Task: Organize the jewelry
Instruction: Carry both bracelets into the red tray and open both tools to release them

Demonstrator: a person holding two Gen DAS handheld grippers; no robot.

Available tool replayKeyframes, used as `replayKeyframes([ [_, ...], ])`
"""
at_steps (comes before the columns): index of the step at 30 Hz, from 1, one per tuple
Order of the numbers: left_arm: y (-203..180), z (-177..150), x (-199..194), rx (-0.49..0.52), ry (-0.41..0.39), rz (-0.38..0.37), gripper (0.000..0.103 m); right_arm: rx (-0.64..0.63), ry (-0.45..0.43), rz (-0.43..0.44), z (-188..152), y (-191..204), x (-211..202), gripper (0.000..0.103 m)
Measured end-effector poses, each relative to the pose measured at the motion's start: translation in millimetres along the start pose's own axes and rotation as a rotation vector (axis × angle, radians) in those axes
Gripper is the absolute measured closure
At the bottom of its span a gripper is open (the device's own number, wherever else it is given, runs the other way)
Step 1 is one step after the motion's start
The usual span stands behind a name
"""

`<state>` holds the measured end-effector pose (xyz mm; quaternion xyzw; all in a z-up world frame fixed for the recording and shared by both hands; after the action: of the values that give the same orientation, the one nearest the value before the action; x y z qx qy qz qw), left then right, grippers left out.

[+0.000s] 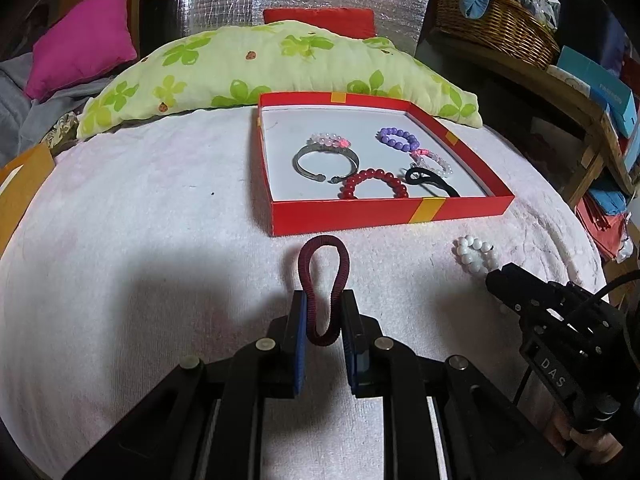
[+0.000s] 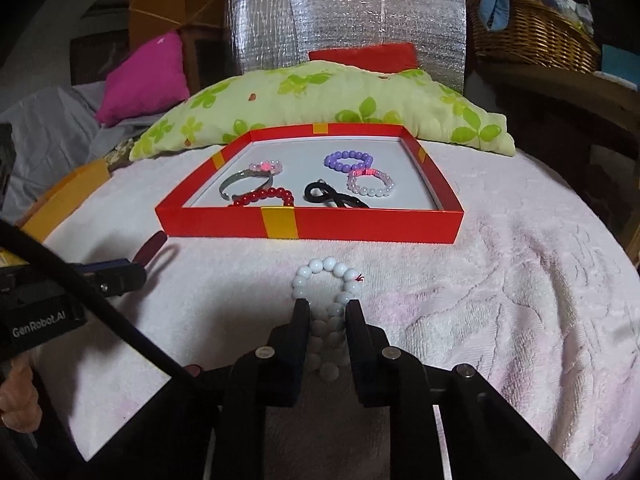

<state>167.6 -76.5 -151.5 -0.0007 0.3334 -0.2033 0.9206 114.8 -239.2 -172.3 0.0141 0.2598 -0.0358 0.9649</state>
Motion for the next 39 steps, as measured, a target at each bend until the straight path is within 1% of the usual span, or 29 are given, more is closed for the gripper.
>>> replayKeyframes([
  [4,0,1,-3,-0.004,-0.010,-0.006,0.086,0.010,-0.018,0.021,4,2,-3,0.083],
  [5,-1,1,-4,-0.002,-0.013,-0.006,0.086,0.013,-0.021,0.028,4,3,-4,0.089],
  [6,-1,2,-5,0.000,-0.016,-0.006,0.086,0.017,-0.024,0.038,6,3,-5,0.091],
  [14,0,2,-4,-0.003,-0.013,-0.006,0.086,0.059,-0.055,0.096,11,4,-12,0.091],
  [16,0,2,-5,-0.002,-0.015,-0.002,0.086,0.056,-0.060,0.097,12,5,-13,0.091],
  [19,1,2,-5,-0.004,-0.014,-0.003,0.086,0.059,-0.044,0.078,11,3,-10,0.091],
  [25,0,2,-5,-0.001,-0.016,-0.010,0.086,0.149,0.027,0.050,5,-15,3,0.090],
  [27,0,2,-6,0.001,-0.017,-0.011,0.086,0.155,0.032,0.047,4,-17,4,0.090],
  [28,-1,3,-7,0.003,-0.019,-0.012,0.086,0.152,0.036,0.044,4,-16,5,0.088],
  [30,-2,2,-7,0.005,-0.018,-0.017,0.086,0.140,0.042,0.036,2,-15,7,0.079],
  [31,-3,2,-7,0.007,-0.017,-0.017,0.086,0.141,0.070,0.041,-1,-14,11,0.061],
  [32,-3,2,-6,0.011,-0.017,-0.016,0.086,0.139,0.076,0.055,-4,-11,12,0.057],
  [33,-3,2,-6,0.014,-0.017,-0.016,0.086,0.104,0.059,0.041,-3,-7,10,0.057],
  [34,-3,2,-7,0.016,-0.018,-0.015,0.086,0.066,0.056,0.040,-3,-3,9,0.063],
  [35,-4,2,-7,0.017,-0.018,-0.016,0.086,0.038,0.052,0.040,-4,1,9,0.089],
  [36,-4,2,-7,0.016,-0.017,-0.017,0.086,0.008,0.053,0.040,-5,5,8,0.092],
  [39,-3,2,-7,0.017,-0.018,-0.016,0.086,-0.013,0.029,0.041,-3,8,4,0.092],
])
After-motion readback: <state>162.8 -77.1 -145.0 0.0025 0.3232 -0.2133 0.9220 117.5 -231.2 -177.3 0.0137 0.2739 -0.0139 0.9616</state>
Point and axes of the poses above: each gripper's, at about its wrist camera, not at the fingertips, and x roughly the way its jaws point, y to its left, z to its top, the point moved 5 cm from there along x, roughly the way its jaws point, and after that the axes turned 9 degrees about -y, right-handed, at the moved point
